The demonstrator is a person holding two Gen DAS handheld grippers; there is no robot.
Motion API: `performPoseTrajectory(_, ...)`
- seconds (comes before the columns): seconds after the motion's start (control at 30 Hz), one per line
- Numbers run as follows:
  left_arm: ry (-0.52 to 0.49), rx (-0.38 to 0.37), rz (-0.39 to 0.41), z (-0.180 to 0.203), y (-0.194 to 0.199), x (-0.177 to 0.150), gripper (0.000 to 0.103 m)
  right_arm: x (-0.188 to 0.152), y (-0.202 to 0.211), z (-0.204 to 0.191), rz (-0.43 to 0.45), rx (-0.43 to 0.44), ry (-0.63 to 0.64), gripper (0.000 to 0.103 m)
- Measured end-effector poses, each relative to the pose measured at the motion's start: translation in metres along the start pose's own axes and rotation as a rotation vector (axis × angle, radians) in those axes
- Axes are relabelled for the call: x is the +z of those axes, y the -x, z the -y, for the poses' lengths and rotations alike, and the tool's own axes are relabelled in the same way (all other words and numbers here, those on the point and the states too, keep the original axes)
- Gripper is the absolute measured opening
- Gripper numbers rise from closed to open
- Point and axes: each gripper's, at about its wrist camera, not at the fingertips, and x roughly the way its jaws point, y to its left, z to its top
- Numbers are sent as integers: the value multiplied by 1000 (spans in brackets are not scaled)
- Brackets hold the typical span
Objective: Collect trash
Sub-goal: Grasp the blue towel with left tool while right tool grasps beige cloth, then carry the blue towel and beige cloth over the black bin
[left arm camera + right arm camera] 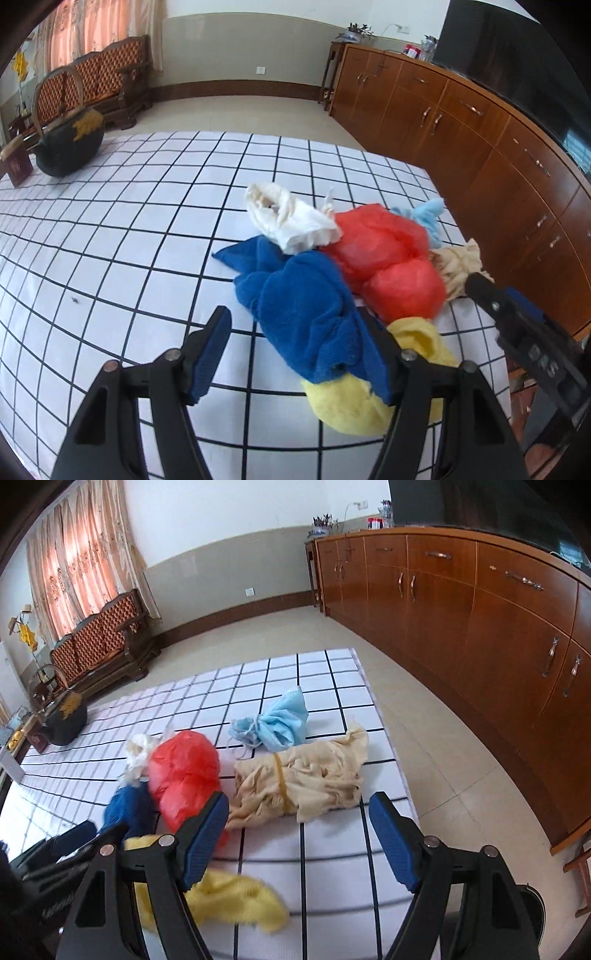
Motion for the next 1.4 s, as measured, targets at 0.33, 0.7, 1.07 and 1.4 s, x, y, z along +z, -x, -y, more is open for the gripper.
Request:
performPoseTrajectory(0.33, -12, -25, -11, -3, -8, -3, 62, 1, -41, 2, -86, 18, -7, 54)
performPoseTrajectory(0.7, -3, -69, 38, -6, 5, -6, 21, -9, -16, 2, -26, 65, 35, 22)
performPoseTrajectory(1.07, -12, -55, 159, -20, 55, -20, 20, -30, 47, 17, 40, 83, 27, 22)
performPoseTrajectory(1.4, -100, -117, 165, 12, 101, -51, 20, -77, 104, 42, 51, 54, 8, 22)
